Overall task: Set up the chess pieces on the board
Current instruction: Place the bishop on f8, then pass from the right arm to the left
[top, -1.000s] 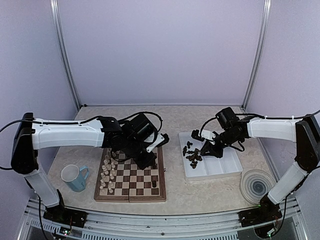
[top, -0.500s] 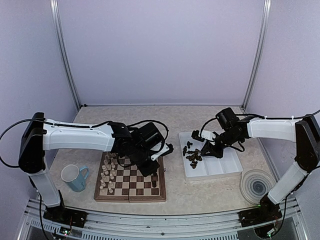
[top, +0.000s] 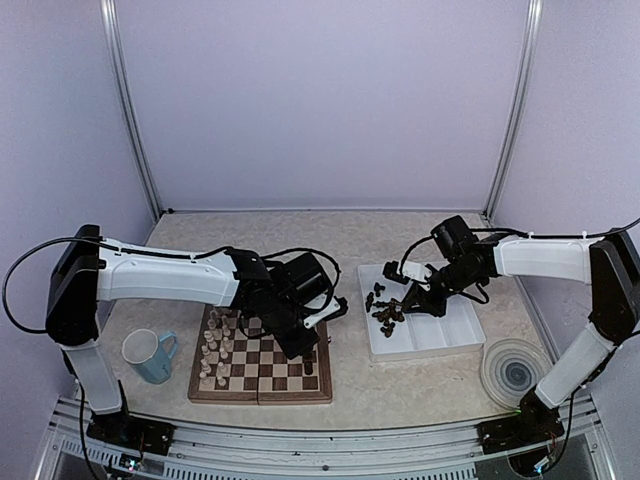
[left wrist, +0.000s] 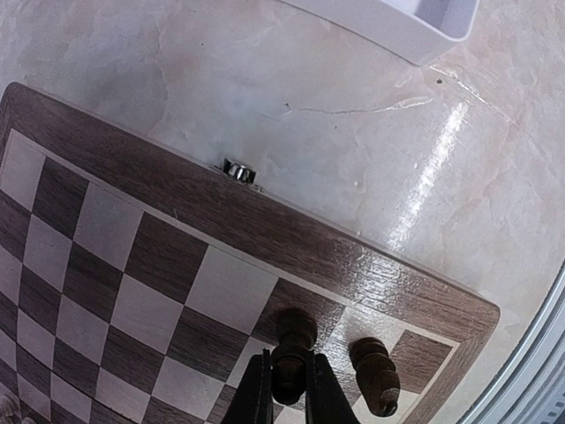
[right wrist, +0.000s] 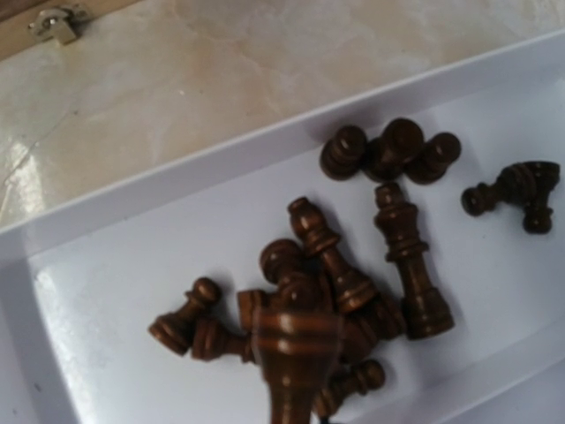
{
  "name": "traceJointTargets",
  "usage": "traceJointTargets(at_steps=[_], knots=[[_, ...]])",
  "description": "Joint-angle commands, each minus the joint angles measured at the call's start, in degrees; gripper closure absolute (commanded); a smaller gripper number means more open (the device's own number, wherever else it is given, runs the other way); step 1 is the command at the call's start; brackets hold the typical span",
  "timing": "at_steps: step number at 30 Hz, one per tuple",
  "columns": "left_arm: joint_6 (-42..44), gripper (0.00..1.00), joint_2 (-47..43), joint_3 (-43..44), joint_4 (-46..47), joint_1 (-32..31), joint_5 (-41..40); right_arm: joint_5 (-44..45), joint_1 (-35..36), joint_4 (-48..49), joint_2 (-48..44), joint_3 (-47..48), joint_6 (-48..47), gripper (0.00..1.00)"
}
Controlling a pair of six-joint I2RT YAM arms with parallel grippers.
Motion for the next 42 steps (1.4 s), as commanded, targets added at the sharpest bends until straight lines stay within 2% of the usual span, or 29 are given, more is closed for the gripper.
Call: traceJointTargets(at_steps=[1, 19, 26, 29, 33, 39, 42], knots=[[0.8, 0.89, 0.9, 1.4, -0.7, -0.6, 0.4, 0.0, -0.5, 0.3, 0.8, -0.6, -0.3, 0.89], [0.3, 0.69, 0.8, 2.2, -0.3, -1.3, -1.5, -0.2, -0.5, 0.0, 0.9, -0.5, -0.1, 0.89], [1.1, 0.58, -3.6, 5.0, -0.7, -0.1, -1.7, -1.2, -0.5, -1.5, -0.5, 1.2, 0.1, 0.89], [-0.1, 0.53, -7.5, 4.9, 5.6, 2.9, 2.4, -3.6, -0.5, -3.6, -2.3, 3.3, -0.4, 0.89], [-7.8, 0.45, -12.4, 0.8, 21.6, 6.5, 12.3, -6.8, 0.3, -8.0, -3.9, 8.1, -1.6, 0.89], [-24.6, 0.45, -13.9, -6.4, 47.3, 10.0, 20.8, -6.9, 4.5, -12.0, -6.2, 13.8, -3.6, 0.89], [-29.4, 0.45, -12.2, -7.3, 52.7, 10.8, 24.2, -6.5, 6.6, -12.7, -7.0, 15.9, -3.6, 0.89]])
